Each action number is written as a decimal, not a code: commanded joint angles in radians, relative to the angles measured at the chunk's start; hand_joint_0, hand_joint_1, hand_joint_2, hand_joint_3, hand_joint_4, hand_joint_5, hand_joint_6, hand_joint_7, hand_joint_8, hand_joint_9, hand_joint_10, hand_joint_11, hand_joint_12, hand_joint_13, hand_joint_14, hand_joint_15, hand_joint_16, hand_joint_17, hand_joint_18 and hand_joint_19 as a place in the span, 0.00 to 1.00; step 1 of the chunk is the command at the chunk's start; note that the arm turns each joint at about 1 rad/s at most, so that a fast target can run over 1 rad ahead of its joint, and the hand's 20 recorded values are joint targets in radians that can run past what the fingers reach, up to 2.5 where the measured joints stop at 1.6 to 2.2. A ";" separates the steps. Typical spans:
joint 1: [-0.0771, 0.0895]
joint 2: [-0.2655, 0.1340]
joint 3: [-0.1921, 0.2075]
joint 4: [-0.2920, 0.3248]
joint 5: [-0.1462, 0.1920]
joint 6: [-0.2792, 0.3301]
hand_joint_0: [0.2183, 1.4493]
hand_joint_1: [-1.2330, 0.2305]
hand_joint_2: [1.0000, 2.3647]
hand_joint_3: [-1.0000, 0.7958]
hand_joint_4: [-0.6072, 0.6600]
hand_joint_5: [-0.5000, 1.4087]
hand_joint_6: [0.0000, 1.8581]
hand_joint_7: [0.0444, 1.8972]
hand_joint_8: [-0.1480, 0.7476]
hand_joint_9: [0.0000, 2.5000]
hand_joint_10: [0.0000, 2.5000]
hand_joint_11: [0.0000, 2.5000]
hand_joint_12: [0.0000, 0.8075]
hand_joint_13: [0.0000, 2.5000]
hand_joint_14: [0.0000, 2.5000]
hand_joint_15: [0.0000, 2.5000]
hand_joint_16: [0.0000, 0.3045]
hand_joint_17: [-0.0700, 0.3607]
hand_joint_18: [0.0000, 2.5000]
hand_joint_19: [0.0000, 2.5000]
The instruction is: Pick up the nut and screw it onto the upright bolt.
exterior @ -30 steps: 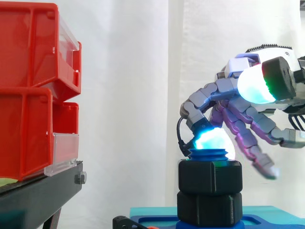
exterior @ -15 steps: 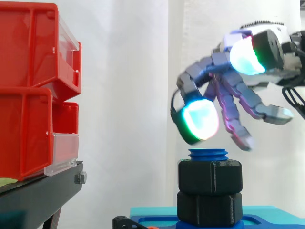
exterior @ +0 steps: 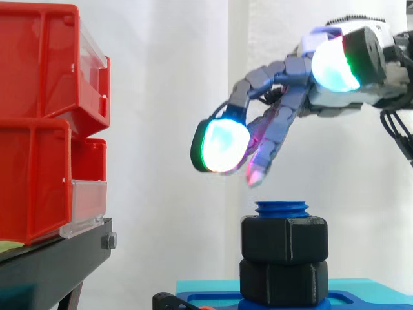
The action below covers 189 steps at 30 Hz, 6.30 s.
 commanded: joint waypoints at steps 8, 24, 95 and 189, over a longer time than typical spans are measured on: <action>0.031 -0.001 -0.065 0.147 0.007 0.056 0.17 0.67 0.00 0.28 0.61 0.16 0.27 0.32 0.52 0.26 0.00 0.00 0.55 0.13 0.00 0.00 0.21 0.50 0.11 0.02; 0.057 -0.003 -0.107 0.181 0.033 0.069 0.17 0.67 0.00 0.28 0.62 0.16 0.27 0.33 0.52 0.26 0.00 0.00 0.55 0.13 0.00 0.00 0.21 0.50 0.11 0.02; 0.041 -0.033 -0.162 0.301 0.019 0.116 0.18 0.65 0.00 0.28 0.68 0.19 0.27 0.39 0.54 0.32 0.00 0.03 0.54 0.18 0.00 0.00 0.20 0.48 0.15 0.04; 0.022 -0.052 -0.110 0.306 -0.022 0.109 0.18 0.64 0.00 0.28 0.63 0.19 0.27 0.35 0.52 0.40 0.00 0.03 0.43 0.19 0.00 0.00 0.14 0.38 0.10 0.00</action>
